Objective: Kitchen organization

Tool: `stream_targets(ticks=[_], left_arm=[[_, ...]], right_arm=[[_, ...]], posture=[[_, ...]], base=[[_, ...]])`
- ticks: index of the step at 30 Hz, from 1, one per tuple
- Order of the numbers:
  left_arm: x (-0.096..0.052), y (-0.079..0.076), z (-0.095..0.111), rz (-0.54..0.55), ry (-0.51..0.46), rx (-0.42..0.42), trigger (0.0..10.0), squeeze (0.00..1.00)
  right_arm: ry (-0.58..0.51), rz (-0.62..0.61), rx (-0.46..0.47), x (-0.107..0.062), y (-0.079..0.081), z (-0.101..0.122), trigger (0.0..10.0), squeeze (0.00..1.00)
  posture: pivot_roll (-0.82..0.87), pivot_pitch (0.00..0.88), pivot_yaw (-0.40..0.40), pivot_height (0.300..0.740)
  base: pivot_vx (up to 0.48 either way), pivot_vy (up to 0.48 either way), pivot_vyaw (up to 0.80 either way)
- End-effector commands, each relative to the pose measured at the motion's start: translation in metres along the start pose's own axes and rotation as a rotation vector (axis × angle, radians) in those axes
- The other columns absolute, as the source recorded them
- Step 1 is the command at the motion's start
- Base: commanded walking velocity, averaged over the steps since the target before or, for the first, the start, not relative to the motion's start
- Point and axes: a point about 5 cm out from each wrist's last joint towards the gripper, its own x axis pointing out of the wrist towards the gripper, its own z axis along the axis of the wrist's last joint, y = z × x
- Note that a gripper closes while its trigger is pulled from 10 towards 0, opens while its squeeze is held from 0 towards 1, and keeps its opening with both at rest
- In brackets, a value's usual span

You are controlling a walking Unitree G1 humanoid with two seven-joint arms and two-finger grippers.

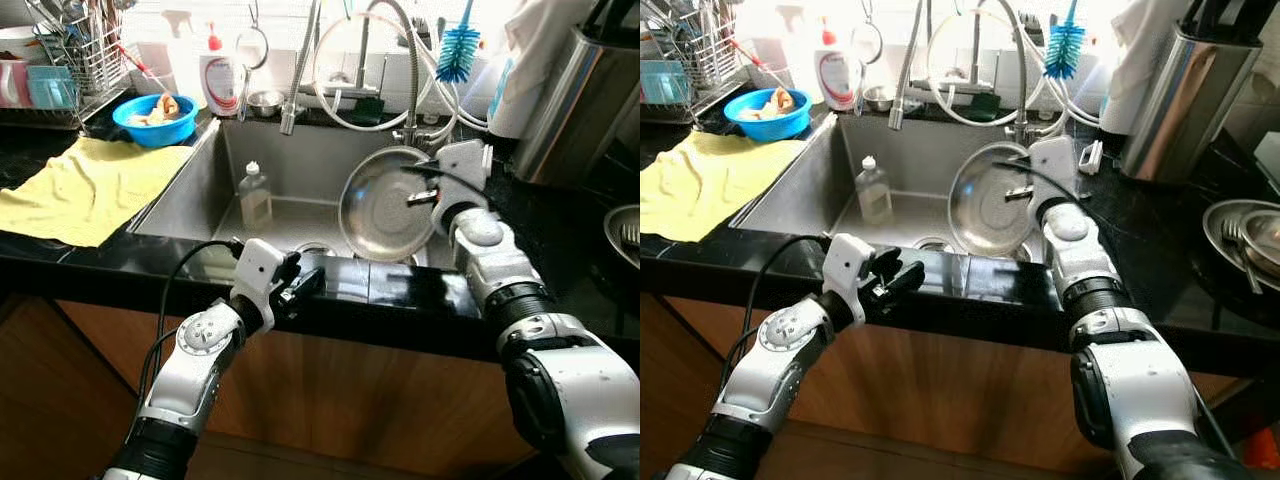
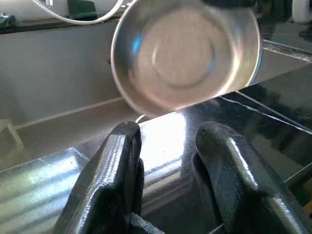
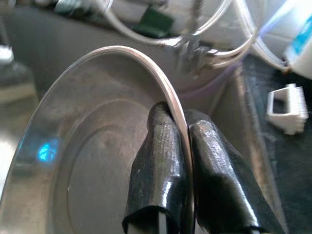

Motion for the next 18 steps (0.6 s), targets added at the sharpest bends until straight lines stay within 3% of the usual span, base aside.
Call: stream_targets(ticks=[1,11,13,14,17,18], left_arm=[[-0.003,-0.003,-0.005,-0.015,0.032,-0.008,10.0,0.00],[-0.006,0.002,0.004,-0.026,0.050,-0.008,10.0,0.00],[-0.007,0.006,0.008,-0.022,0.068,0.017,10.0,0.00],[-0.006,0.016,0.015,-0.002,0.095,0.061,10.0,0.00],[-0.004,0.026,0.030,0.003,0.074,0.060,10.0,0.00],[-0.001,0.029,0.032,0.001,0.089,0.094,10.0,0.00]], right_arm=[[-0.034,0.025,-0.074,0.003,0.002,0.014,10.0,0.00],[-0.009,0.052,-0.169,0.004,0.002,0.011,10.0,0.00],[-0.010,0.053,-0.174,0.004,0.002,0.011,10.0,0.00],[-0.012,0.055,-0.185,0.004,0.002,0.012,10.0,0.00],[-0.016,0.065,-0.200,0.004,0.004,0.014,10.0,0.00],[-0.017,0.069,-0.207,0.004,0.005,0.014,10.0,0.00]], posture=[[-0.05,0.000,-0.059,0.740],[-0.02,0.000,-0.068,0.740],[-0.01,0.000,-0.070,0.740],[-0.01,0.000,-0.069,0.740],[-0.01,0.000,-0.069,0.740],[0.01,0.000,-0.070,0.740]], base=[[0.000,0.000,0.00],[0.000,0.000,0.00],[0.000,0.000,0.00],[0.000,0.000,0.00],[0.000,0.000,0.00],[0.000,0.000,0.00]])
